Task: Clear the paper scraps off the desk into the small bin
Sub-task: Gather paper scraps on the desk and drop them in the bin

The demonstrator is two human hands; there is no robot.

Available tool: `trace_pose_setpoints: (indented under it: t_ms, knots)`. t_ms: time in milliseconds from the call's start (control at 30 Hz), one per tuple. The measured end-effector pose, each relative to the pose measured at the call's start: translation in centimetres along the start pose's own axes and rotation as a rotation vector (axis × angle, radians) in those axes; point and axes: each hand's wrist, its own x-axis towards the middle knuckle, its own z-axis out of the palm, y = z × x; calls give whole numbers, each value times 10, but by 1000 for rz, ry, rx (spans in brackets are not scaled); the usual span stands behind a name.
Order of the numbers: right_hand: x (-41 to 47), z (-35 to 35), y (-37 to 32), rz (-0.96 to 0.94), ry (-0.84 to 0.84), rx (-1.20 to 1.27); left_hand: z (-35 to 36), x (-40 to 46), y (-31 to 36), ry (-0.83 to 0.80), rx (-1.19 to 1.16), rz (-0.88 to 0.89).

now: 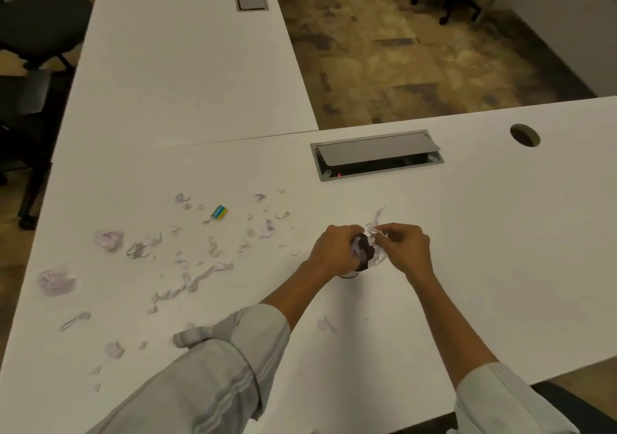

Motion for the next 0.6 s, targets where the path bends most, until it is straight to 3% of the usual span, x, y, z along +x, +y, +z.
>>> trace_pose_setpoints:
  t_ms: [333,600]
  knots:
    - [3,45,-1,-52,-164,-217,-32,-23,-37,82,-19,-64]
    - [15,14,-13,-107,-335,-497,-39,-81,-81,268,-235,-158]
